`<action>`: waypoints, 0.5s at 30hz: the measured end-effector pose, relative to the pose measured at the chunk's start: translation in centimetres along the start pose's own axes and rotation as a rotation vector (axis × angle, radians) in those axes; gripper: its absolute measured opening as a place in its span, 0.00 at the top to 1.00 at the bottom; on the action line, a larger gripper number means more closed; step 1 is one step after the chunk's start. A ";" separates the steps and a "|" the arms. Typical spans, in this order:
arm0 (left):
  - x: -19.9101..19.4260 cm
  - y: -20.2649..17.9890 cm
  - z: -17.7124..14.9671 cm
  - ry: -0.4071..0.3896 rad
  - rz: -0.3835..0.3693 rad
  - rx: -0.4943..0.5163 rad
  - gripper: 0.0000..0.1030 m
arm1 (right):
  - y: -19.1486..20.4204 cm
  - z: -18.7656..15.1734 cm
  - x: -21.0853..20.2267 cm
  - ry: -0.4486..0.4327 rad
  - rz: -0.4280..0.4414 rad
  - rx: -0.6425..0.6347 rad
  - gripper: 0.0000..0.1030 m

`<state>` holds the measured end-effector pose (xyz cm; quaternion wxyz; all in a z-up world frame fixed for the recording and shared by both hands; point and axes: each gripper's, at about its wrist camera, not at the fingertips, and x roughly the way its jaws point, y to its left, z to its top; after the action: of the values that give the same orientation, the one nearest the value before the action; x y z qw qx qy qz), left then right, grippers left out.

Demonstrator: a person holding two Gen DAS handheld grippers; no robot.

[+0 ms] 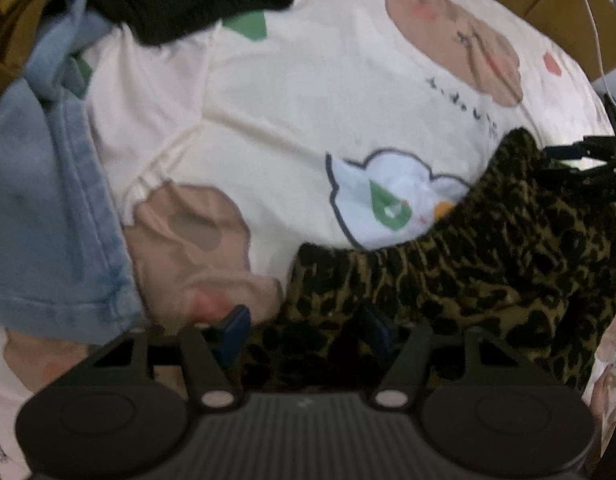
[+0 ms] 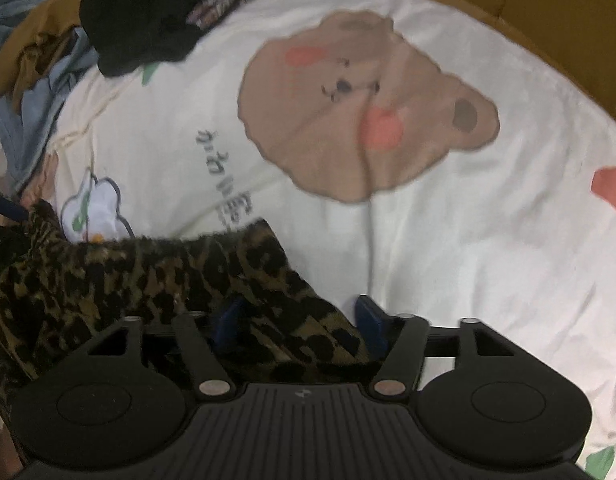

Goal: Fold clothes

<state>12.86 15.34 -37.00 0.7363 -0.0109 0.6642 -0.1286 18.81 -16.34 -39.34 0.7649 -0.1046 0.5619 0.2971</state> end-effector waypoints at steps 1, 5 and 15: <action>0.2 -0.1 -0.2 0.007 -0.005 -0.004 0.37 | -0.2 -0.2 0.1 -0.004 0.008 0.009 0.30; 0.7 -0.4 -1.1 0.030 -0.027 -0.008 0.44 | -0.2 -0.6 0.1 -0.017 0.010 0.003 0.30; -2.4 -0.6 -0.3 -0.050 0.009 0.008 0.80 | -0.2 -1.1 -1.3 -0.028 0.034 0.010 0.95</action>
<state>12.27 15.31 -34.60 0.7534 -0.0084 0.6450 -0.1277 17.80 -17.44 -38.58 0.7680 -0.0872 0.5543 0.3087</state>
